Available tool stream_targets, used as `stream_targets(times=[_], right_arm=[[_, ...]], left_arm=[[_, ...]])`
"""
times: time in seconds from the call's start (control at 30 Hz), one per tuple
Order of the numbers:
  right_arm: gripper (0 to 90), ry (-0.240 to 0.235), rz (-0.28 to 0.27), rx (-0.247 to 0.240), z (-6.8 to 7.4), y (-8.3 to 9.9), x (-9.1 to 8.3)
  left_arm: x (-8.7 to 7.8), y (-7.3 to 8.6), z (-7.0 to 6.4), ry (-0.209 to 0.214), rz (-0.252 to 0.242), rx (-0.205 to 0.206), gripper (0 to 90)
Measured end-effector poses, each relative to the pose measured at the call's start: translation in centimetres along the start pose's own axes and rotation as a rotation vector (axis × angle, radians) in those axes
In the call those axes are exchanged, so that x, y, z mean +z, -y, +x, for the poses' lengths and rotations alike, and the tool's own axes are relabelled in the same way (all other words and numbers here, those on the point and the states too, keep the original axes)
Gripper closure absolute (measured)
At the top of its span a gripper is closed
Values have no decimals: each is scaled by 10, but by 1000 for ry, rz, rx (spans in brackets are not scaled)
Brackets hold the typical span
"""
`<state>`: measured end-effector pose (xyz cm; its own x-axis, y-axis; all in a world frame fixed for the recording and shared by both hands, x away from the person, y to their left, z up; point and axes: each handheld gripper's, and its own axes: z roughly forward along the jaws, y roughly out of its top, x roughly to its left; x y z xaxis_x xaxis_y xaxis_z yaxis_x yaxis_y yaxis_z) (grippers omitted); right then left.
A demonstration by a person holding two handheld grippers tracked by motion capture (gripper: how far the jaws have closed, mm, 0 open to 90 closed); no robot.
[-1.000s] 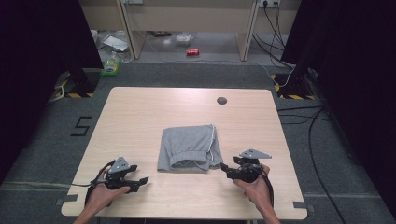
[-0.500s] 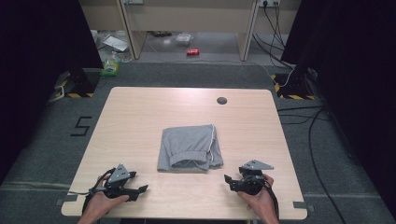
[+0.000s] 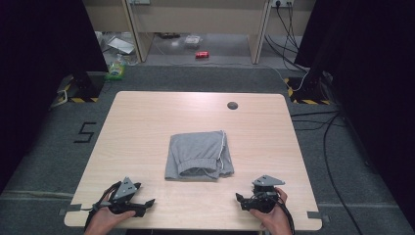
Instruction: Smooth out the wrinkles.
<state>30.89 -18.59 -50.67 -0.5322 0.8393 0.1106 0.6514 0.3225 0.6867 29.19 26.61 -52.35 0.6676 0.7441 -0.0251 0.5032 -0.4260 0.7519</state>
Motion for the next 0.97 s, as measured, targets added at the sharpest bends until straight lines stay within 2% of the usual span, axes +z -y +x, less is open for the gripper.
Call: stream_targets(times=[0.37,0.97], right_arm=[[166,7,5,-16,1,1,2],[164,5,2,-16,0,1,3]], left_arm=[[0,0,0,3,1,3,156],[0,0,1,9,2,7,151]])
